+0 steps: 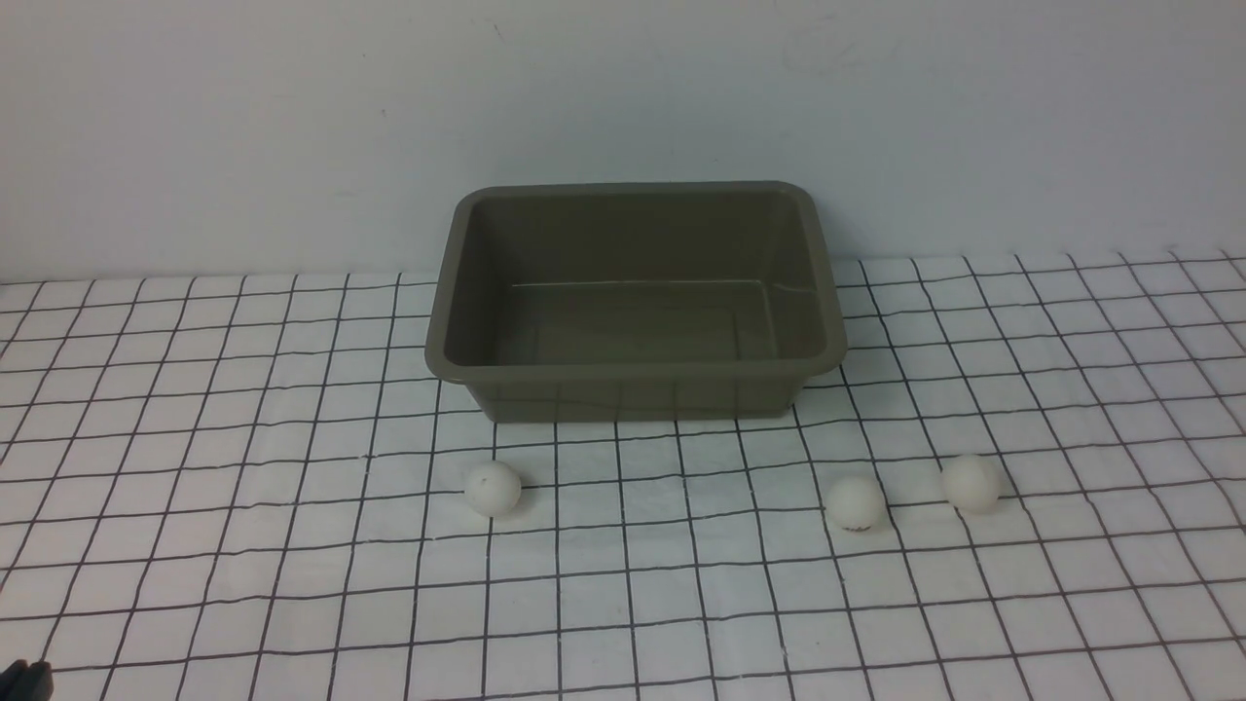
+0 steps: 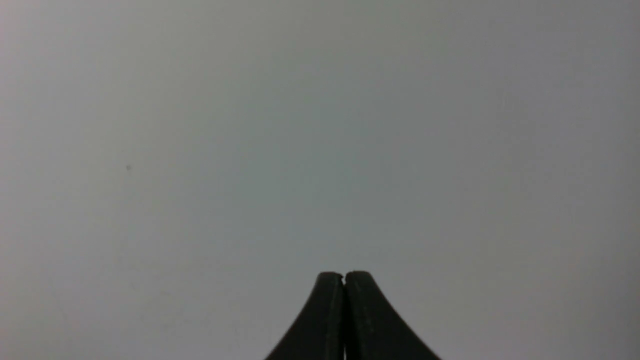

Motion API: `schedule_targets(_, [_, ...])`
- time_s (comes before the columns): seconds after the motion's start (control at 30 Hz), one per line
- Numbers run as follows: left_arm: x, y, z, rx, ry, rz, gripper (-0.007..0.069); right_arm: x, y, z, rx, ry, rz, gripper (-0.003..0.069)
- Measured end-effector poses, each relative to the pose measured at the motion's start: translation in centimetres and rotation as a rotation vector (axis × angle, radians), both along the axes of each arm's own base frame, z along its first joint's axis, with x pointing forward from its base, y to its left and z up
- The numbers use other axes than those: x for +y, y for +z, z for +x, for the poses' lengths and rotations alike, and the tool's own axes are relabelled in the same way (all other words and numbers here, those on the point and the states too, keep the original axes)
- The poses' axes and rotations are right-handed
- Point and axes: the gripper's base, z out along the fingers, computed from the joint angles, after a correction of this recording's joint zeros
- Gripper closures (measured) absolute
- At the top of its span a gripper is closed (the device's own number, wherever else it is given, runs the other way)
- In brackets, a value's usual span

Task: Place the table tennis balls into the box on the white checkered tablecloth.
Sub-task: 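Reach for and grasp a ping pong ball on the table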

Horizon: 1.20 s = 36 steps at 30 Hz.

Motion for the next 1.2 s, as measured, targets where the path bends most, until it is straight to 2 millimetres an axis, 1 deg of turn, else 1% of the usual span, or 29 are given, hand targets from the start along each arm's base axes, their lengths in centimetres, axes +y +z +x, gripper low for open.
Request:
schedule_targets(0.07, [0.0, 0.0, 0.0, 0.0, 0.0, 0.0, 0.0629, -0.2, -0.2, 1.8, 0.077, -0.01, 0.006, 0.0676])
schedule_targets(0.1, [0.0, 0.0, 0.0, 0.0, 0.0, 0.0, 0.0629, -0.4, -0.7, 3.1, 0.142, -0.021, 0.018, 0.0676])
schedule_targets(0.13, [0.0, 0.0, 0.0, 0.0, 0.0, 0.0, 0.0629, -0.4, -0.7, 3.2, 0.152, -0.023, 0.017, 0.0676])
schedule_targets(0.17, [0.0, 0.0, 0.0, 0.0, 0.0, 0.0, 0.0629, -0.6, -1.8, 4.9, 0.262, -0.037, 0.018, 0.0676])
schedule_targets(0.2, [0.0, 0.0, 0.0, 0.0, 0.0, 0.0, 0.0629, -0.6, -1.9, 5.1, 0.275, -0.038, 0.015, 0.0676])
schedule_targets(0.27, [0.0, 0.0, 0.0, 0.0, 0.0, 0.0, 0.0629, -0.2, -4.1, 7.4, 0.469, -0.026, -0.021, 0.0676])
schedule_targets(0.3, [0.0, 0.0, 0.0, 0.0, 0.0, 0.0, 0.0629, -0.1, -4.2, 7.6, 0.483, -0.023, -0.032, 0.0676])
schedule_targets(0.33, [0.0, 0.0, 0.0, 0.0, 0.0, 0.0, 0.0629, 0.5, -5.3, 8.5, 0.574, 0.005, -0.07, 0.0676])
schedule_targets(0.43, [0.0, 0.0, 0.0, 0.0, 0.0, 0.0, 0.0629, 2.4, -7.4, 9.9, 0.729, 0.099, -0.195, 0.0676])
schedule_targets(0.5, [0.0, 0.0, 0.0, 0.0, 0.0, 0.0, 0.0629, 3.1, -7.9, 10.2, 0.765, 0.136, -0.232, 0.0676])
schedule_targets(0.53, [0.0, 0.0, 0.0, 0.0, 0.0, 0.0, 0.0629, 4.4, -8.8, 10.6, 0.832, 0.187, -0.288, 0.0676])
schedule_targets(0.57, [0.0, 0.0, 0.0, 0.0, 0.0, 0.0, 0.0629, 4.5, -8.8, 10.7, 0.838, 0.192, -0.292, 0.0676])
schedule_targets(0.6, [0.0, 0.0, 0.0, 0.0, 0.0, 0.0, 0.0629, 5.1, -9.0, 10.9, 0.869, 0.212, -0.315, 0.0676])
schedule_targets(0.7, [0.0, 0.0, 0.0, 0.0, 0.0, 0.0, 0.0629, 6.6, -8.8, 11.6, 0.937, 0.241, -0.353, 0.0676])
schedule_targets(0.73, [0.0, 0.0, 0.0, 0.0, 0.0, 0.0, 0.0629, 7.2, -8.1, 12.0, 0.951, 0.246, -0.355, 0.0676])
schedule_targets(0.8, [0.0, 0.0, 0.0, 0.0, 0.0, 0.0, 0.0629, 7.6, -7.8, 12.2, 0.972, 0.247, -0.356, 0.0676])
schedule_targets(0.83, [0.0, 0.0, 0.0, 0.0, 0.0, 0.0, 0.0629, 8.1, -7.0, 12.7, 0.988, 0.25, -0.334, 0.0676])
schedule_targets(0.87, [0.0, 0.0, 0.0, 0.0, 0.0, 0.0, 0.0629, 8.6, -5.8, 13.2, 1.044, 0.239, -0.278, 0.0676])
schedule_targets(0.93, [0.0, 0.0, 0.0, 0.0, 0.0, 0.001, 0.0629, 9.1, -4.5, 13.8, 1.094, 0.231, -0.223, 0.0676])
schedule_targets(0.97, [0.0, 0.0, 0.0, 0.0, 0.0, 0.001, 0.0629, 9.1, -4.5, 13.8, 1.094, 0.231, -0.223, 0.0676])
schedule_targets(1.0, [0.0, 0.0, 0.0, 0.0, 0.0, 0.001, 0.0629, 9.3, -4.3, 14.0, 1.129, 0.226, -0.21, 0.0676])
schedule_targets(1.03, [0.0, 0.0, 0.0, 0.0, 0.0, 0.001, 0.0629, 9.7, -3.4, 14.5, 1.178, 0.229, -0.196, 0.0676])
schedule_targets(1.1, [0.0, 0.0, 0.0, 0.0, 0.0, 0.001, 0.0629, 10.2, -2.5, 15.1, 1.2, 0.242, -0.208, 0.0676])
schedule_targets(1.13, [0.0, 0.0, 0.0, 0.0, 0.0, 0.001, 0.0629, 10.6, -1.8, 15.8, 1.221, 0.248, -0.236, 0.0676])
schedule_targets(1.2, [0.0, 0.0, 0.0, 0.0, 0.0, 0.001, 0.0629, 11.1, -1.4, 16.8, 1.25, 0.248, -0.273, 0.0676])
